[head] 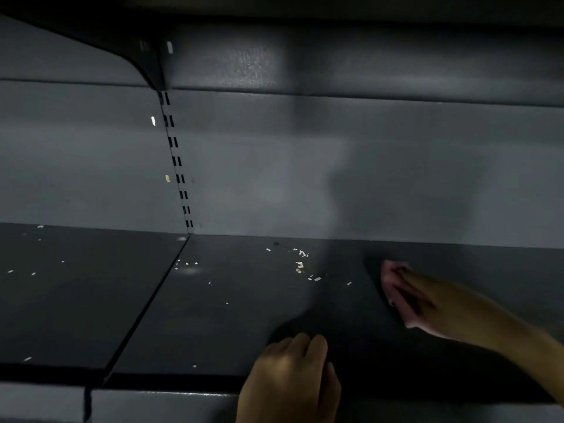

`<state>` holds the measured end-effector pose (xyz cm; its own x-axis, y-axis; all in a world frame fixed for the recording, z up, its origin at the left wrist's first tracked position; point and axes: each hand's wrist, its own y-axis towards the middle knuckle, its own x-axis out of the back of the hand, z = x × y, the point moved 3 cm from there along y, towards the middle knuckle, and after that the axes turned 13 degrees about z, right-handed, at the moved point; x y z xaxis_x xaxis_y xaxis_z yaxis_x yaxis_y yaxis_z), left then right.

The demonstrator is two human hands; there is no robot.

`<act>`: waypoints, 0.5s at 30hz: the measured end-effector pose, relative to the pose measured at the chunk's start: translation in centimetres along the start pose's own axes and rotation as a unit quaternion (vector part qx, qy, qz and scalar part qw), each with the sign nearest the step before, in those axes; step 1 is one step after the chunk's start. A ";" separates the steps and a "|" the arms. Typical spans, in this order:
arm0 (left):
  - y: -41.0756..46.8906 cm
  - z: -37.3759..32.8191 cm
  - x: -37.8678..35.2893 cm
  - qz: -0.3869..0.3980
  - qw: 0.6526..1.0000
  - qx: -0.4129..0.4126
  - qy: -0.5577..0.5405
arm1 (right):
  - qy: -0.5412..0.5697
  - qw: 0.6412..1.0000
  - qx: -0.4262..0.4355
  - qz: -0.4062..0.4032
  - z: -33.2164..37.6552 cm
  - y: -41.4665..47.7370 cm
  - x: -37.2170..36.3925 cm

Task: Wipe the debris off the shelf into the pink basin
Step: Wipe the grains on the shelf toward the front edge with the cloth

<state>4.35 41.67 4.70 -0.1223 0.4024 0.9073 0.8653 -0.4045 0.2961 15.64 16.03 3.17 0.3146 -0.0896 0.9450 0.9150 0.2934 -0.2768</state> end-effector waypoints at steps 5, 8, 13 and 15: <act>-0.1 0.0 0.0 -0.010 1.000 0.005 0.025 | 0.007 0.994 0.091 -0.056 9.2 3.7 0.6; -0.5 0.0 0.0 0.014 1.000 -0.004 0.026 | 0.012 0.993 0.106 -0.050 13.2 6.9 1.3; -1.4 0.0 0.9 -0.016 0.999 0.010 0.034 | 0.098 0.985 0.136 -0.032 15.5 8.5 2.6; -2.2 0.2 1.5 -0.045 0.999 0.001 0.019 | 0.106 0.972 0.184 -0.098 15.2 7.1 3.9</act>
<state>2.35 43.27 5.32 -0.2185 0.4050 0.8878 0.8509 -0.3663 0.3765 19.51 32.22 7.58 0.2244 -0.3604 0.9054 0.8226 0.5682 0.0223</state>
